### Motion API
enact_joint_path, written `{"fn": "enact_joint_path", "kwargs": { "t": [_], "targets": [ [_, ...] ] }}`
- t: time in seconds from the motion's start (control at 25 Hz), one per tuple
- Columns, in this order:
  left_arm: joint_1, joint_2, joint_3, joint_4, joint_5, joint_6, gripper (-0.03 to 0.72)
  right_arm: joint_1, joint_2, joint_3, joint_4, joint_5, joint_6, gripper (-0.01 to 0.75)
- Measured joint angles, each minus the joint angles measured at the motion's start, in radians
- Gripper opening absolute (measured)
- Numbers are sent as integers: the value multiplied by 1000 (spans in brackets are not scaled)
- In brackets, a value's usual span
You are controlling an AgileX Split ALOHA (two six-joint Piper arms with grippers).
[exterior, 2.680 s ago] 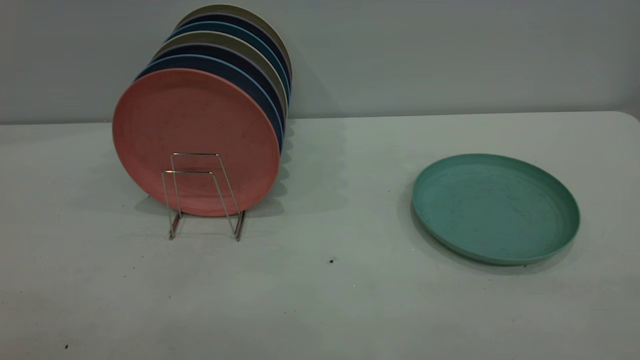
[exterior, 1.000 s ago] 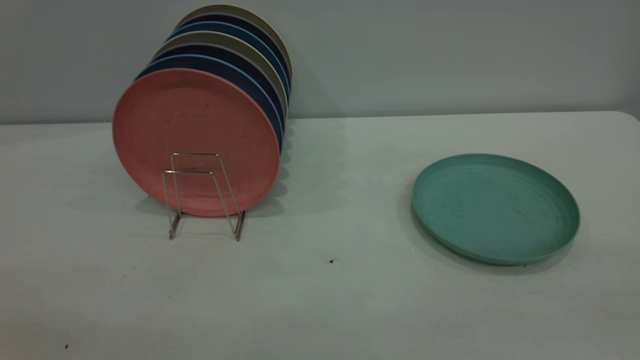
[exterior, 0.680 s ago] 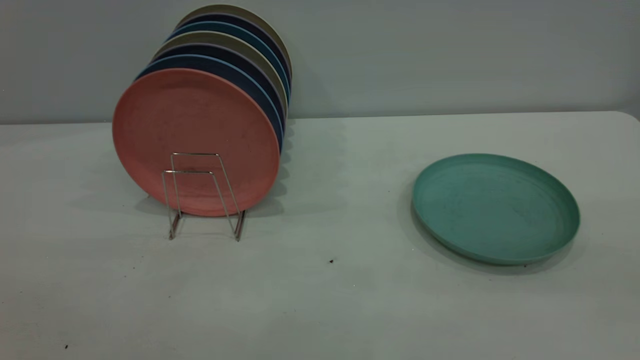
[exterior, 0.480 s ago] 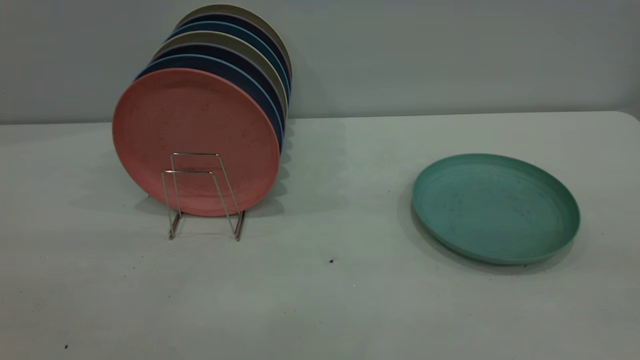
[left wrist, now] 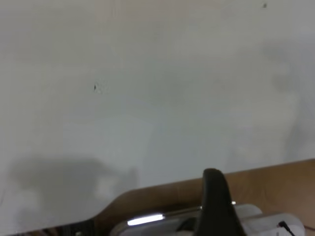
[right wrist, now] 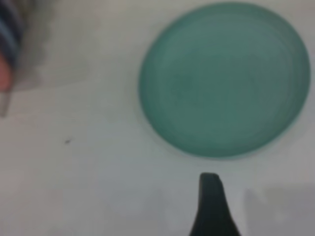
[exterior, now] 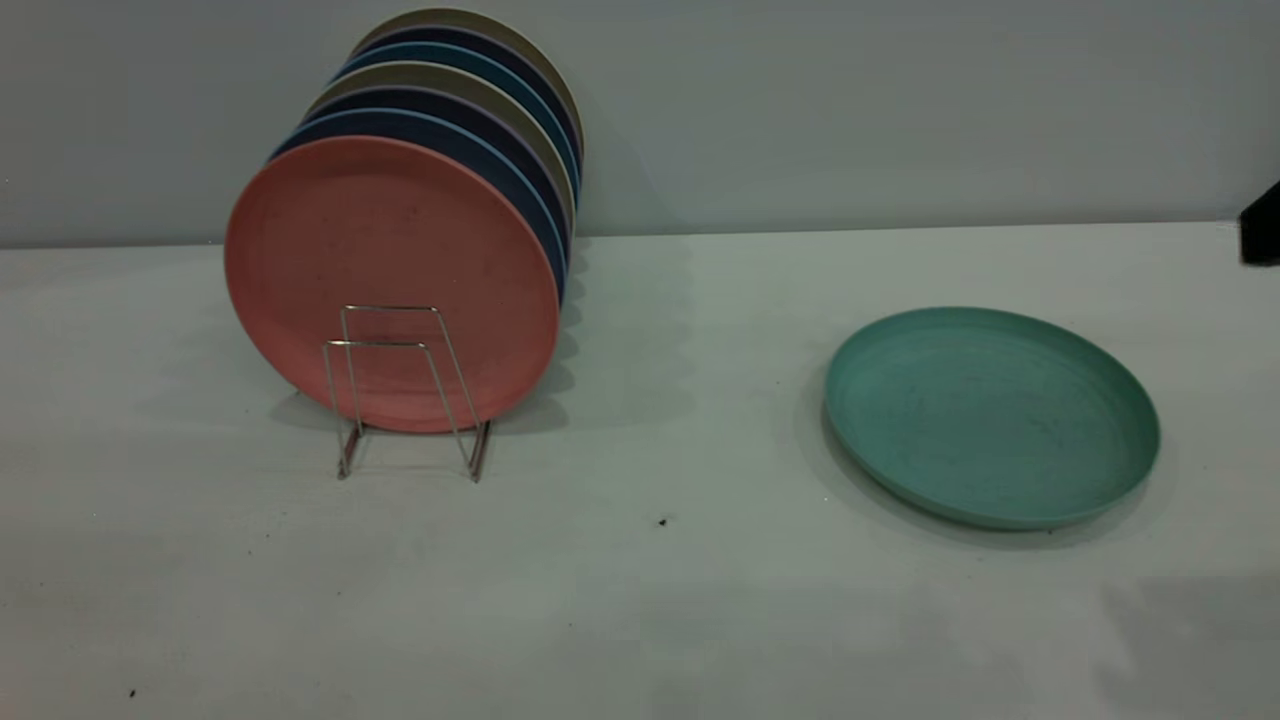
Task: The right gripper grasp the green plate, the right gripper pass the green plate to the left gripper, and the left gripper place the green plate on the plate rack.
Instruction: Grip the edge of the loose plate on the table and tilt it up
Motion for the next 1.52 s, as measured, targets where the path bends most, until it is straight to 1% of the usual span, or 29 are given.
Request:
{"fn": "enact_joint_path", "kwargs": {
  "t": [0.16,0.36,0.56,0.76,0.96,1.28,1.52],
  "targets": [
    [0,19,0,1,-32,0,518,-77,205,-122,3,48,-13,546],
    [0,9,0,3,-38,1,518,-189,445,-272,3,163,-47,546],
    [0,9,0,3,-39,0,518,-256,639,-408,3,235,-74,546],
    [0,9,0,3,-43,-1,518,-269,786,-536,2,314,-115,546],
    [0,9,0,3,-42,-1,518,-269,878,-626,19,347,-140,546],
    [0,9,0,3,-42,-2,518,-269,970,-686,69,359,-154,546],
    [0,9,0,3,-43,-2,518,-269,1020,-708,152,371,-193,545]
  ]
}}
